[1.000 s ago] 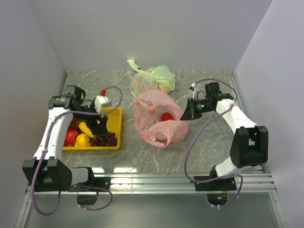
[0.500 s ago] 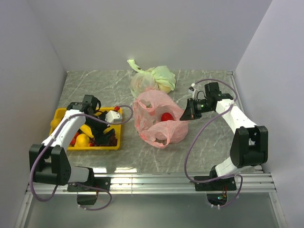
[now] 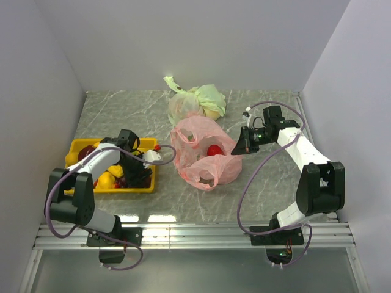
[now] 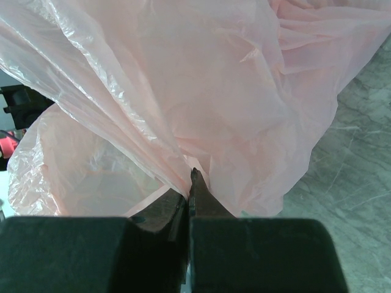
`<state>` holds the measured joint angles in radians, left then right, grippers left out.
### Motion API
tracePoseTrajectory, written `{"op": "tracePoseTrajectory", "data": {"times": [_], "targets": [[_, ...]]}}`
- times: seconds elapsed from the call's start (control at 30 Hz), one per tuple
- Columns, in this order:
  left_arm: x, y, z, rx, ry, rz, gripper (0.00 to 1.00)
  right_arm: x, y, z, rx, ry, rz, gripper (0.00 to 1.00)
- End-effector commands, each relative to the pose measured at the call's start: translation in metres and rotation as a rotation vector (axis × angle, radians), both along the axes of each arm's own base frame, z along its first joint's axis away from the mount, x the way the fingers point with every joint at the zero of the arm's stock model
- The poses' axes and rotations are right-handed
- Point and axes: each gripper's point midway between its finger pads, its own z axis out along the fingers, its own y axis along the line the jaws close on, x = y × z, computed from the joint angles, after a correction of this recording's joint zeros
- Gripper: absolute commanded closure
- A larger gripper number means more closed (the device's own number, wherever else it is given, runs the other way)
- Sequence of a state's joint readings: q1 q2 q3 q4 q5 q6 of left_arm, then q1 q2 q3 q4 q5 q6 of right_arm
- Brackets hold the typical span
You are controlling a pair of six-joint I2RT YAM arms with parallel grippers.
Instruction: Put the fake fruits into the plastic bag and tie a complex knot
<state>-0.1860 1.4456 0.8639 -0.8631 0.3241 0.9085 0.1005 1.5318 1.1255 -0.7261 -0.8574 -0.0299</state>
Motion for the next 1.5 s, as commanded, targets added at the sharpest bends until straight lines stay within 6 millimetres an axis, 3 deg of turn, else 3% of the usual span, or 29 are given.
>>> {"op": "tracePoseTrajectory", "data": {"times": [0.0, 0.03, 0.1, 0.17, 0.2, 0.27, 0.37, 0.57, 0.7, 0.77, 0.8, 0.93, 1.13, 1.17, 1.23, 1.27, 1.33, 1.43, 1.47], "targets": [[0.008, -0.005, -0.003, -0.013, -0.015, 0.003, 0.43, 0.006, 0.004, 0.015, 0.011, -0.047, 0.012, 1.00], [0.006, -0.006, 0.003, -0.020, -0.003, -0.002, 0.56, 0.007, 0.004, 0.016, 0.011, -0.047, 0.012, 1.00], [-0.003, -0.012, 0.021, -0.061, 0.027, -0.034, 0.73, 0.007, 0.004, 0.017, 0.011, -0.048, 0.013, 1.00], [-0.009, -0.021, 0.041, -0.123, 0.027, -0.058, 0.87, 0.007, 0.004, 0.018, 0.012, -0.051, 0.014, 1.00], [-0.005, -0.025, 0.056, -0.144, 0.007, -0.063, 0.90, 0.008, 0.004, 0.019, 0.013, -0.051, 0.013, 1.00], [-0.018, -0.027, 0.075, -0.169, 0.020, -0.077, 0.98, 0.007, 0.005, 0.020, 0.021, -0.050, 0.014, 1.00], [-0.016, -0.032, 0.107, -0.203, -0.032, -0.076, 0.99, 0.006, 0.007, 0.021, 0.031, -0.044, 0.017, 1.00], [-0.022, -0.039, 0.139, -0.248, -0.030, -0.087, 1.00, 0.005, 0.010, 0.020, 0.050, -0.028, 0.018, 1.00], [-0.006, -0.061, 0.179, -0.349, -0.087, -0.089, 1.00, 0.007, 0.014, 0.022, 0.063, -0.033, 0.027, 1.00], [-0.004, -0.079, 0.193, -0.407, -0.069, -0.094, 1.00, 0.008, 0.016, 0.024, 0.067, -0.040, 0.035, 1.00], [0.003, -0.088, 0.209, -0.434, -0.106, -0.109, 1.00, 0.008, 0.016, 0.025, 0.069, -0.046, 0.036, 1.00], [0.008, -0.138, 0.241, -0.542, -0.128, -0.180, 1.00, 0.010, 0.021, 0.030, 0.084, -0.036, 0.028, 1.00], [0.026, -0.208, 0.243, -0.619, -0.147, -0.232, 1.00, 0.008, 0.024, 0.034, 0.101, -0.040, 0.045, 1.00], [0.041, -0.224, 0.245, -0.652, -0.175, -0.213, 1.00, 0.007, 0.024, 0.033, 0.099, -0.040, 0.047, 1.00], [0.052, -0.244, 0.247, -0.674, -0.212, -0.194, 1.00, 0.004, 0.024, 0.032, 0.101, -0.037, 0.052, 1.00], [0.069, -0.261, 0.257, -0.731, -0.257, -0.164, 1.00, 0.003, 0.023, 0.031, 0.101, -0.036, 0.055, 1.00], [0.078, -0.279, 0.264, -0.774, -0.290, -0.139, 1.00, 0.001, 0.024, 0.030, 0.105, -0.030, 0.059, 1.00], [0.087, -0.306, 0.259, -0.795, -0.308, -0.121, 1.00, 0.000, 0.023, 0.029, 0.107, -0.018, 0.054, 1.00], [0.086, -0.311, 0.244, -0.783, -0.280, -0.103, 1.00, 0.001, 0.023, 0.028, 0.107, -0.036, 0.069, 1.00]]}}
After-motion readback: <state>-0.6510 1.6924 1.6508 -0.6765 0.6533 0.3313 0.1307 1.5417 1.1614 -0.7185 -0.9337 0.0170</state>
